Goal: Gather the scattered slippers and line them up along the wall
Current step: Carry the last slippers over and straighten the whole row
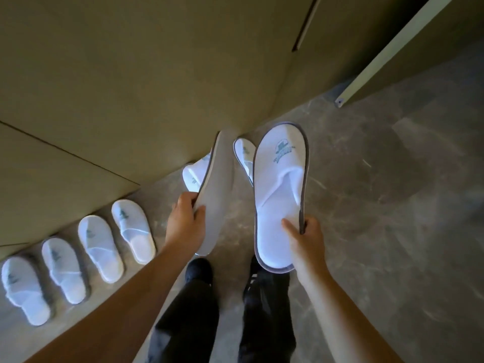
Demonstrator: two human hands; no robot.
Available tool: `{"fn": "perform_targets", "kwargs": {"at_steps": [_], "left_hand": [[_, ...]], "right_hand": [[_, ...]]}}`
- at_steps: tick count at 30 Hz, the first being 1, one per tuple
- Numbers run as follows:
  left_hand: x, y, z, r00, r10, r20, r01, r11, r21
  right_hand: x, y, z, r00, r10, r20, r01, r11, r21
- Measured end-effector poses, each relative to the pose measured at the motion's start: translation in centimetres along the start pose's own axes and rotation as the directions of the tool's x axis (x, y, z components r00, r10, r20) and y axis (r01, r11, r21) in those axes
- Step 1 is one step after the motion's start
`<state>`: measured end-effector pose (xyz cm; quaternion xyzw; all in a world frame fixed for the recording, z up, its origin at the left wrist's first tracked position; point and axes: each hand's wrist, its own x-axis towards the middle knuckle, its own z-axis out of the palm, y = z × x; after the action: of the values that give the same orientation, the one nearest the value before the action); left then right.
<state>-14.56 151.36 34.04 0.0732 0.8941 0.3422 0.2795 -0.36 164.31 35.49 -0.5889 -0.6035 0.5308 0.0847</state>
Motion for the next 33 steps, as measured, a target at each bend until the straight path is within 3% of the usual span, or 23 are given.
{"fn": "perform_targets", "kwargs": {"at_steps": [9, 20, 26, 29, 33], "left_hand": [[15.8, -7.8, 16.4, 0.988, -0.073, -0.137, 0.068, 0.997, -0.04], [30.8, -19.5, 30.6, 0.973, 0.138, -0.185, -0.143, 0.99, -0.015], [29.2, -20.5, 29.7, 0.996, 0.086, -0.017, -0.085, 0.996, 0.021], [28.2, -20.1, 26.4, 0.996, 0.089, 0.03, -0.082, 0.978, -0.194], [27.6, -20.7, 21.9, 0.994, 0.012, 0.106, 0.046, 0.848, -0.529]], "right_hand": [[20.9, 12.4, 9.8, 0.995, 0.009, 0.095, -0.006, 1.0, -0.031], [34.0, 23.7, 18.2, 0.989, -0.099, 0.106, 0.093, 0.994, 0.06], [33.6, 22.6, 18.8, 0.971, -0.176, 0.161, 0.164, 0.983, 0.087], [32.1, 21.5, 20.6, 0.938, -0.244, 0.246, 0.217, 0.967, 0.132], [29.7, 20.7, 25.2, 0.848, -0.325, 0.418, 0.278, 0.945, 0.17]]}}
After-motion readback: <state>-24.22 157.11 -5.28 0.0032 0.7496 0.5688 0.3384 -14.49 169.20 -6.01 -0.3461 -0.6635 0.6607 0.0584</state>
